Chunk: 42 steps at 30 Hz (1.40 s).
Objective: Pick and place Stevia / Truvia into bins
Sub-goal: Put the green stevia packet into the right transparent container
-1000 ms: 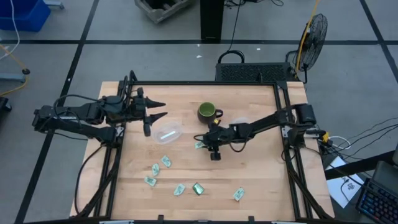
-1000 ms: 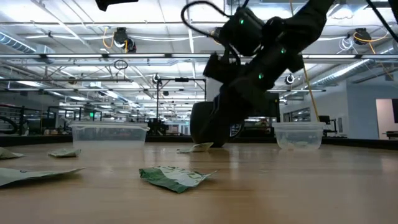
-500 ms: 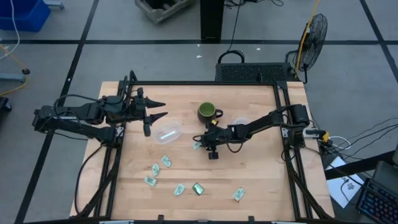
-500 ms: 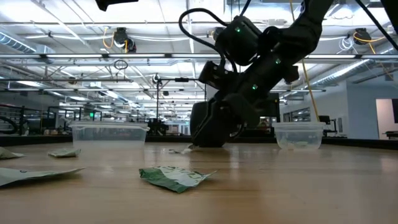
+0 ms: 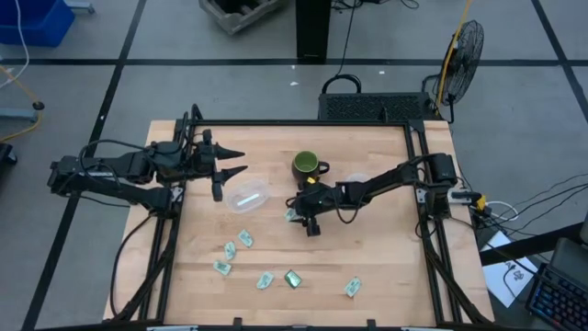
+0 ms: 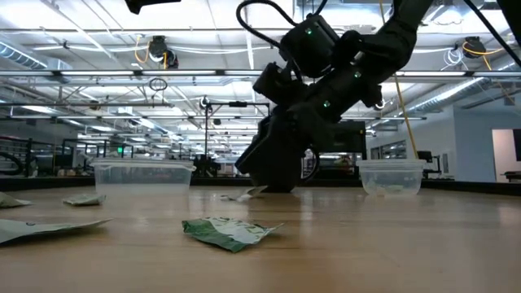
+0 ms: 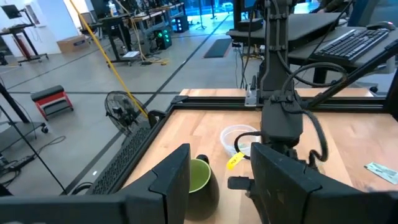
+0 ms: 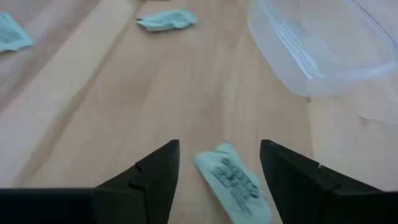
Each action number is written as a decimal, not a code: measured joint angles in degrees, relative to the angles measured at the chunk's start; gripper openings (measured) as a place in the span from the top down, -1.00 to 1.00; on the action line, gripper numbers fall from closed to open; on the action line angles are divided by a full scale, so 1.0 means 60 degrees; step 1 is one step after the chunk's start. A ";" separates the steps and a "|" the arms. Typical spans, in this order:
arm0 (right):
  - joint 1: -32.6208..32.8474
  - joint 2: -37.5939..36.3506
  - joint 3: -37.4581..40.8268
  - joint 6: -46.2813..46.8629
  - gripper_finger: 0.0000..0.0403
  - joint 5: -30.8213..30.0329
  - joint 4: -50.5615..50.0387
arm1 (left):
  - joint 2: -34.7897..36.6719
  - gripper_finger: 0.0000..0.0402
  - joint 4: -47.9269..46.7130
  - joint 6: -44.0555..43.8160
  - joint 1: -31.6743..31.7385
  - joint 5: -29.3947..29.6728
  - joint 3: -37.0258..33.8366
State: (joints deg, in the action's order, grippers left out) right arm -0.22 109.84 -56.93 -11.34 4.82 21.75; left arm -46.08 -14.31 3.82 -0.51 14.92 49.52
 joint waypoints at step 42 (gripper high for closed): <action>-0.0359 0.0739 -0.0004 0.0526 0.65 0.0470 0.0013 | -0.0004 0.13 -0.0110 -0.0340 -0.0010 -0.0083 0.0007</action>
State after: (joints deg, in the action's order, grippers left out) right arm -2.38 114.28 -56.95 -8.19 7.64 21.82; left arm -46.11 -14.97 1.78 -0.57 14.42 49.56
